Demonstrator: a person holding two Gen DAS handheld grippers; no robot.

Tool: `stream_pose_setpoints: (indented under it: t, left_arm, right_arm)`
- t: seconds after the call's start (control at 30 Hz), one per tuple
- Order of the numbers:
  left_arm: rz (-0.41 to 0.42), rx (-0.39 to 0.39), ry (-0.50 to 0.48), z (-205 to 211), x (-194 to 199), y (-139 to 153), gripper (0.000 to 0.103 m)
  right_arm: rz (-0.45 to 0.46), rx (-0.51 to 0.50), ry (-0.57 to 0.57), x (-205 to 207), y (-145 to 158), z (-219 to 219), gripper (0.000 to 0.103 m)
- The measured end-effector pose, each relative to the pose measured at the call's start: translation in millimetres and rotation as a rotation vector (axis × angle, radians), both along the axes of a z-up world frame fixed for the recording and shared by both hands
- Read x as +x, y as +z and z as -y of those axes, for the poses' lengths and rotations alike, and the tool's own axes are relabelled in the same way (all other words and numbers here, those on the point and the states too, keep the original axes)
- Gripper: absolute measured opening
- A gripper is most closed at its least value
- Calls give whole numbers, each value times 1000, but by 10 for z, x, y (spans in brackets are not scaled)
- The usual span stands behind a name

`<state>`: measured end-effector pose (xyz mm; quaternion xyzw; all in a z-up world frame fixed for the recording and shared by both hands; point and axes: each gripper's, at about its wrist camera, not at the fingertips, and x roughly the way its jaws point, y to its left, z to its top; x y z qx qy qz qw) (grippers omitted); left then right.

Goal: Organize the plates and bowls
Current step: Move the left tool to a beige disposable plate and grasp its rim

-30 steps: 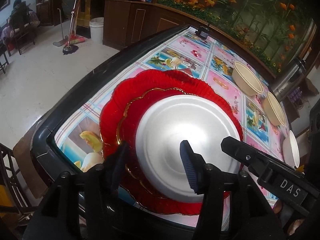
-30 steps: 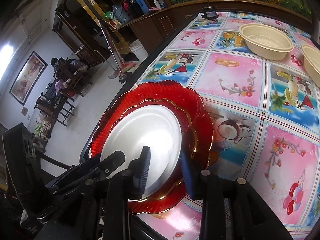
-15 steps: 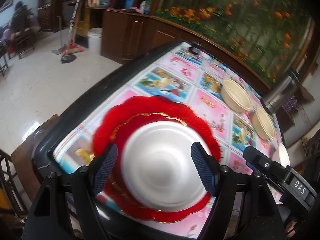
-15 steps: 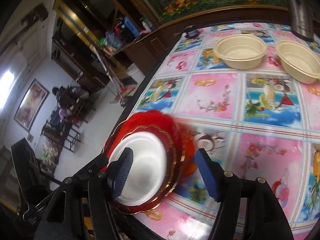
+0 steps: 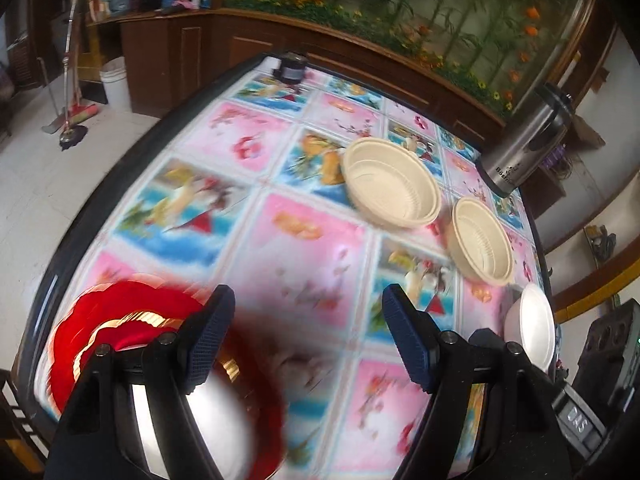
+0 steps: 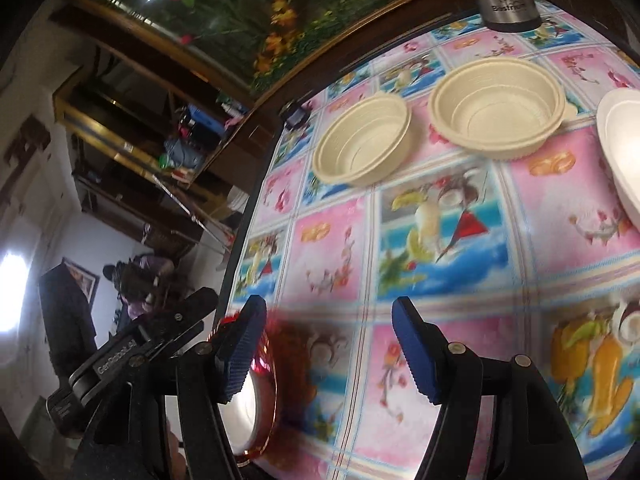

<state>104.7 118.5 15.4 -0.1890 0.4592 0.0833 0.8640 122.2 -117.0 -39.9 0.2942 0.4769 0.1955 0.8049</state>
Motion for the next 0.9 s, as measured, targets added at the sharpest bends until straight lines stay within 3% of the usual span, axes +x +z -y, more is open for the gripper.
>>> stream_pose_setpoints:
  t: [0.3, 0.53, 0.83, 0.9]
  left_arm:
    - [-140, -70, 24, -24, 954, -324, 76]
    - [-169, -95, 30, -53, 1366, -494, 76]
    - [-202, -152, 19, -15, 1687, -768, 76]
    - [-201, -132, 21, 2, 1704, -791, 69]
  right_arm:
    - [-123, 79, -48, 922, -267, 133, 68]
    - [-138, 43, -81, 1352, -357, 68, 68]
    - [-169, -3, -140, 1635, -557, 96, 54]
    - [-167, -17, -141, 1668, -582, 89, 51]
